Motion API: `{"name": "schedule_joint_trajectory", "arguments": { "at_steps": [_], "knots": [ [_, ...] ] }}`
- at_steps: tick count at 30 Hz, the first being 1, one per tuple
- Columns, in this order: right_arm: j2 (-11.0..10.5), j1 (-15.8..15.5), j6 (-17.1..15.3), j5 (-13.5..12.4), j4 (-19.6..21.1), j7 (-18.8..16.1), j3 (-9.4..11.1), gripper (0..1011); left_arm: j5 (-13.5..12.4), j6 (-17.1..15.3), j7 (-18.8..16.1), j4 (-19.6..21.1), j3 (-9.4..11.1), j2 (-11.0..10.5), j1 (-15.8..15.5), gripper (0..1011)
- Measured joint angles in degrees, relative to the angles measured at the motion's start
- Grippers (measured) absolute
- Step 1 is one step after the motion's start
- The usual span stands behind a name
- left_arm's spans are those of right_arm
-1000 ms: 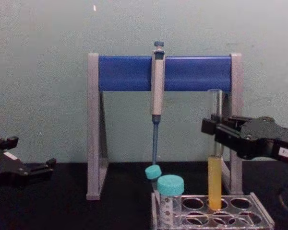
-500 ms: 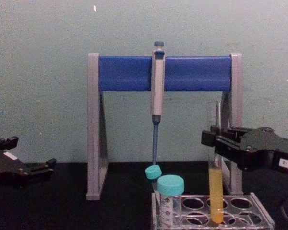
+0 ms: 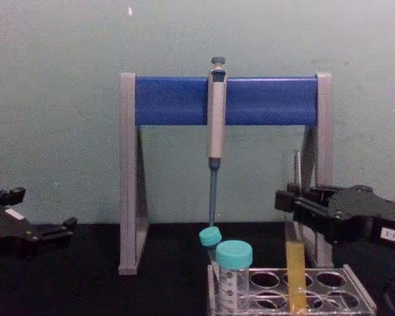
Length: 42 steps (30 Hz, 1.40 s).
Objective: Pick up the test tube from the test tube rack, shake it, then place it back into the test tube rack.
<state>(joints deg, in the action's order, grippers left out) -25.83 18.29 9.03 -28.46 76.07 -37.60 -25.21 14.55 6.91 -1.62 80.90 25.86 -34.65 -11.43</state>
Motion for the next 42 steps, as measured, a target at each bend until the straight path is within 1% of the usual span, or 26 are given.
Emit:
{"name": "schedule_joint_trajectory", "arguments": {
  "at_steps": [11,20,42],
  "knots": [
    [0.23,0.42,-0.87,0.11,-1.03,-0.16,-0.54,230,0.0,0.0,0.0,0.0,0.0,0.0,0.0,1001],
    [0.13,0.37,-1.5,0.24,-1.11,0.13,-0.71,232,0.0,0.0,0.0,0.0,0.0,0.0,0.0,1001],
    [0.0,0.62,-1.81,0.66,-1.49,0.12,-1.08,232,0.0,0.0,0.0,0.0,0.0,0.0,0.0,1001]
  ]
}}
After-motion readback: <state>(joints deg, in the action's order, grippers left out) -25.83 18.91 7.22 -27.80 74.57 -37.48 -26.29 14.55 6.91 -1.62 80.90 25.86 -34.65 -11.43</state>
